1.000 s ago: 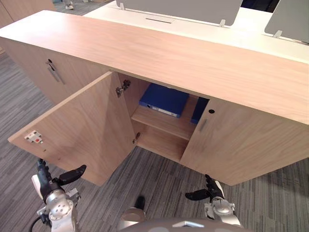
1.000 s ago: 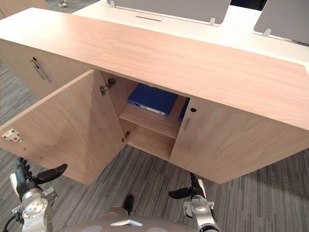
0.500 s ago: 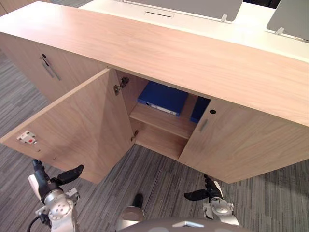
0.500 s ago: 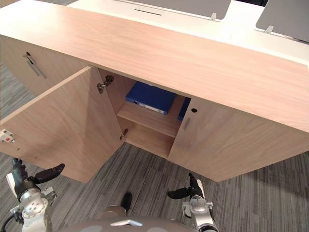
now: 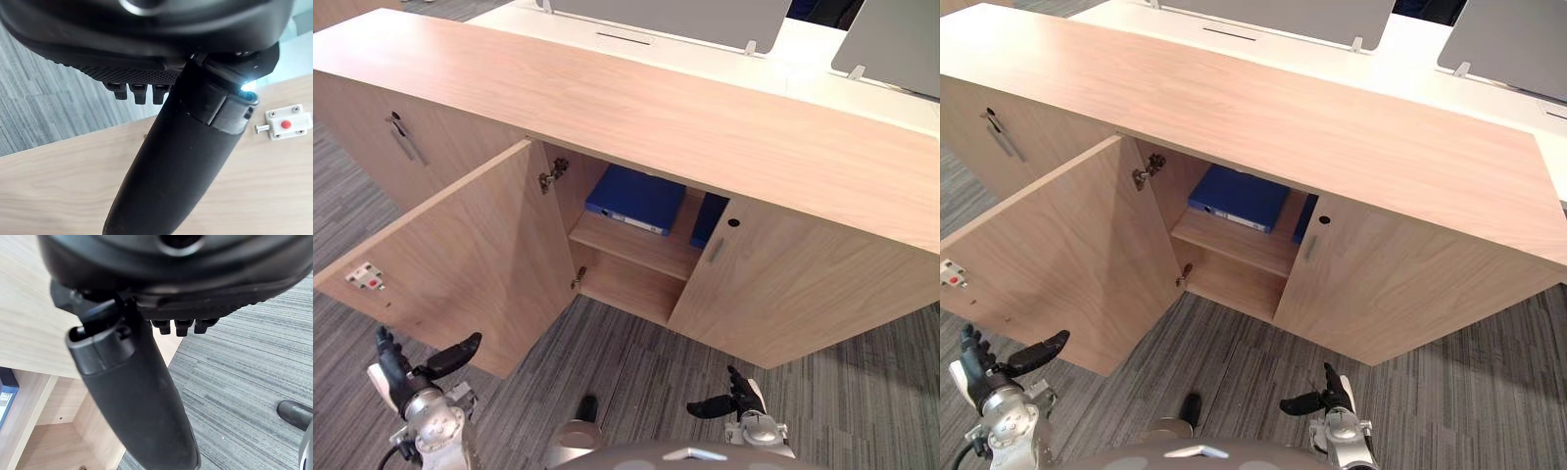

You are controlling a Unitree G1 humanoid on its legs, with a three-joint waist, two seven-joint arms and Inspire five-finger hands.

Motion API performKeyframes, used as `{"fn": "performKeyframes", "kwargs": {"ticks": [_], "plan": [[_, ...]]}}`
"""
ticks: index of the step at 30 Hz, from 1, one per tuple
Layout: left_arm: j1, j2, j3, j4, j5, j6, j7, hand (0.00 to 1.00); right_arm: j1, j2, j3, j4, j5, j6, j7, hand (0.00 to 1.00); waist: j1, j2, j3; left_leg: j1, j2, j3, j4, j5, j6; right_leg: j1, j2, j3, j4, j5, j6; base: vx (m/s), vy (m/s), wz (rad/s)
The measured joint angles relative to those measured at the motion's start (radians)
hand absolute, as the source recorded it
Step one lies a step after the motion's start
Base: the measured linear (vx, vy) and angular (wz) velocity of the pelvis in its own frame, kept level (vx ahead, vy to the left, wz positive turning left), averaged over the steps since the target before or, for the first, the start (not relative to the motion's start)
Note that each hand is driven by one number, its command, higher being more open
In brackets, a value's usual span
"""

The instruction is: Walk over to the cabinet, pick up the folder, carry it to the office cabinet, place the folder inside the office cabinet, then close the office cabinet door

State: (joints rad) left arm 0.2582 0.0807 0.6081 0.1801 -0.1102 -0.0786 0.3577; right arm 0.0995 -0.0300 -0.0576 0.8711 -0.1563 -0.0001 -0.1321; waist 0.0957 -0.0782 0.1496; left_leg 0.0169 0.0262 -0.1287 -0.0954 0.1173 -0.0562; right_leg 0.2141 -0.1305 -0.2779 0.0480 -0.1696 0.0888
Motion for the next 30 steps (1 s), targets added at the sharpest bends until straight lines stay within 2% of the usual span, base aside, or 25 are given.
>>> {"fn": "performKeyframes", "kwargs": {"ticks": [2,3,4,5,7,11,18,24,30], "plan": [[-0.022,0.054,0.092,0.038,-0.011,-0.004,-0.002,1.00,-0.002,-0.006,0.005,-0.001,0.001,-0.002,0.004,1.00,-0.011,-0.009,-0.006,-0.003,0.002,0.003,0.001,-0.001,-0.001,-0.001,0.006,0.002,-0.003,0.003,0.001,0.06,-0.016,-0.03],[-0.051,0.132,0.131,0.112,-0.043,-0.014,-0.006,1.00,-0.002,-0.010,0.010,-0.002,0.001,-0.004,0.012,1.00,-0.010,-0.003,-0.002,0.000,0.003,0.004,0.001,-0.004,-0.003,0.003,0.004,0.004,-0.003,0.003,0.001,0.09,-0.023,-0.02],[-0.096,0.262,0.134,0.228,-0.066,0.005,0.001,1.00,-0.002,-0.014,0.011,0.009,0.001,0.000,0.013,1.00,-0.001,-0.009,-0.006,0.012,0.005,0.006,0.005,-0.004,-0.003,0.014,0.005,0.008,-0.003,0.004,0.002,0.07,-0.014,-0.01],[-0.118,0.359,0.115,0.274,-0.073,0.022,0.008,1.00,-0.002,-0.022,0.019,0.019,0.002,0.001,0.015,1.00,0.003,-0.004,-0.006,0.017,0.008,0.009,0.005,-0.005,-0.004,0.013,0.006,0.014,0.002,0.004,0.002,0.05,-0.009,-0.01],[-0.107,0.421,0.101,0.272,-0.024,0.025,-0.004,1.00,-0.012,-0.034,0.042,0.017,0.001,-0.002,0.015,1.00,0.008,0.000,-0.005,0.016,0.013,0.016,0.000,-0.007,-0.003,0.003,0.010,0.034,0.010,0.007,-0.002,-0.01,0.006,-0.13],[-0.122,0.412,0.104,0.242,0.003,0.025,0.000,1.00,-0.027,-0.037,0.044,0.016,0.001,-0.004,0.018,1.00,0.007,0.016,-0.016,0.015,0.021,0.042,-0.001,-0.021,-0.006,-0.011,0.011,0.065,0.009,0.011,-0.006,-0.05,0.013,-0.23],[-0.125,0.378,0.109,0.167,0.027,0.025,0.002,1.00,0.025,-0.044,0.038,0.016,0.001,0.020,0.021,1.00,0.004,0.016,-0.017,0.009,0.022,0.052,-0.001,-0.020,-0.008,-0.021,0.013,0.072,-0.006,0.007,-0.011,-0.04,-0.004,-0.03],[-0.128,0.399,0.106,0.170,0.032,0.025,-0.014,1.00,0.010,-0.046,0.038,0.013,0.001,0.021,0.035,1.00,0.012,0.003,-0.025,0.005,0.014,0.067,0.000,-0.024,-0.006,-0.022,0.009,0.087,-0.011,0.011,-0.006,0.07,0.001,-0.04],[-0.133,0.416,0.080,0.203,0.022,0.024,-0.032,1.00,-0.009,-0.046,0.038,0.013,0.001,0.019,0.037,1.00,0.017,0.012,-0.027,0.016,0.025,0.087,0.000,-0.025,-0.006,-0.031,0.013,0.111,0.010,0.020,-0.011,0.01,0.015,-0.08]]}}
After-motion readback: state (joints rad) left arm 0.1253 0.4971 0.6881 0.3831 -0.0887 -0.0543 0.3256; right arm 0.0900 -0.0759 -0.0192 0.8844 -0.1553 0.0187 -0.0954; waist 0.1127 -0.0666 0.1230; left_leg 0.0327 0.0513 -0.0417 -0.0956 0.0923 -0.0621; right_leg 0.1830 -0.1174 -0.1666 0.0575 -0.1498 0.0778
